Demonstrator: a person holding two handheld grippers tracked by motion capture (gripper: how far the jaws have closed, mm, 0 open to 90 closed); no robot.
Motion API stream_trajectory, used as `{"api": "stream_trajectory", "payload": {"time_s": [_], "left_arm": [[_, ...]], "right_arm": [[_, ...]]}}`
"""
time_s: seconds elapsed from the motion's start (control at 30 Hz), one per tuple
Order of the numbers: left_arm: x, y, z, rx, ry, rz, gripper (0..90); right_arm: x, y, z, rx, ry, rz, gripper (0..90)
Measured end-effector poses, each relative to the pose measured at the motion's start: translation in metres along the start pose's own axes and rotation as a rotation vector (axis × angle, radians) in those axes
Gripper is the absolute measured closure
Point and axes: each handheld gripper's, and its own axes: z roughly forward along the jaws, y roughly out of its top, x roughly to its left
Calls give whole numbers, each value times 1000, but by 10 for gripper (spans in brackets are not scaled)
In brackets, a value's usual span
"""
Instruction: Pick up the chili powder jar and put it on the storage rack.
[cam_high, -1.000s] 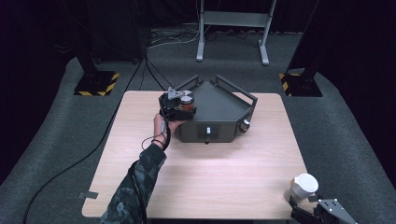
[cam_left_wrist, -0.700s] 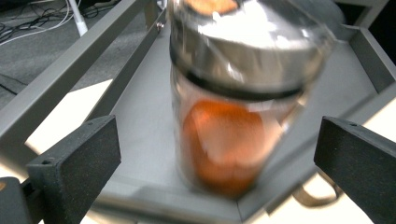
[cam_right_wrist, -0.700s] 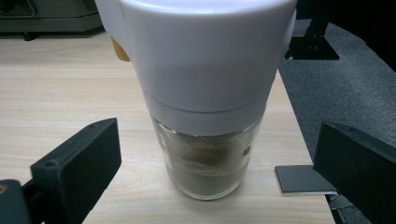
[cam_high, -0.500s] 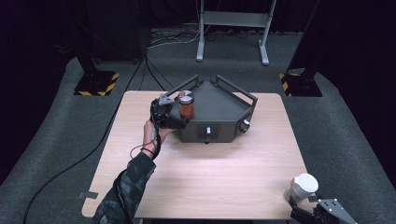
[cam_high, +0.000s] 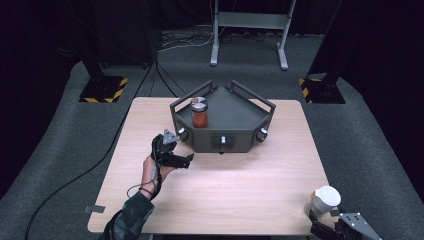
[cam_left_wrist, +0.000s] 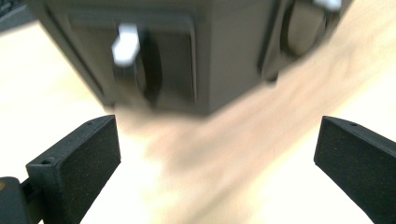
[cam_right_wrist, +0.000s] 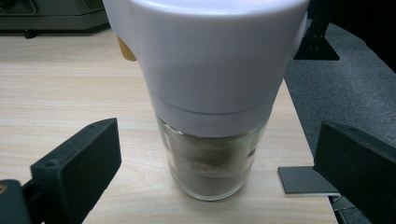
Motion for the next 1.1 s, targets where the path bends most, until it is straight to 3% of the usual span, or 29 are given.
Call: {"api": "stream_trajectory", "payload": {"time_s": [0.17,0.43,0.9,1.1], "left_arm": [[-3,-37,-4,36,13,-40,1],[-13,-75,-8,45,56,-92,0],[-18,-89,-6,46,65,-125,1],[-23,-92,-4,51,61,-111,1]], "right_arm": [[-1,0,0,-3,2,2,0],[-2,-1,-1,-5,-3,9,0],[-1,0,-3,-12,-6,4,0],[1,0,-1,-7,-4,4,0]]}}
